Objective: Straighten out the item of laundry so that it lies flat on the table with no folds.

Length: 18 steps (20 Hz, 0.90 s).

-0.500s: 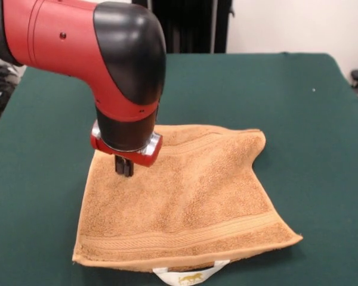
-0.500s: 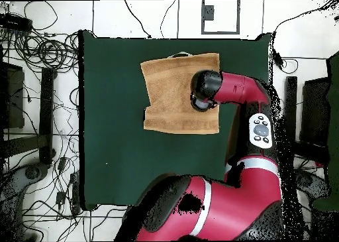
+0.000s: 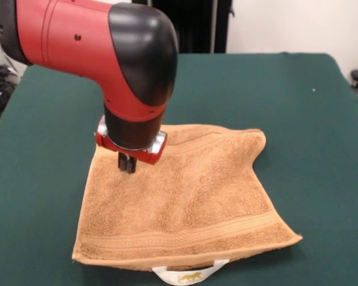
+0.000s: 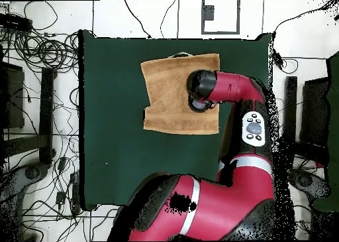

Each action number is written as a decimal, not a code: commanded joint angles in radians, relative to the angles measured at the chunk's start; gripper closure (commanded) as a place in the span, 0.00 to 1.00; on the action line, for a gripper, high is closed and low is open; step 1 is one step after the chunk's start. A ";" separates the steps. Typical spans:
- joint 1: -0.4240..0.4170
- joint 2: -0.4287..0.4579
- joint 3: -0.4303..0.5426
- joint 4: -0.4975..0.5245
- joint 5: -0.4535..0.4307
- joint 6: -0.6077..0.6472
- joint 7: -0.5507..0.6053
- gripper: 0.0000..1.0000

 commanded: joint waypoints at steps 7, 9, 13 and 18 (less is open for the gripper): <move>0.099 0.195 -0.067 -0.075 -0.108 0.184 0.041 1.00; 0.101 0.215 -0.073 -0.093 -0.115 0.163 0.048 1.00; 0.101 0.263 -0.080 -0.132 -0.116 0.114 0.063 1.00; 0.124 0.286 -0.130 -0.154 -0.136 0.149 0.074 1.00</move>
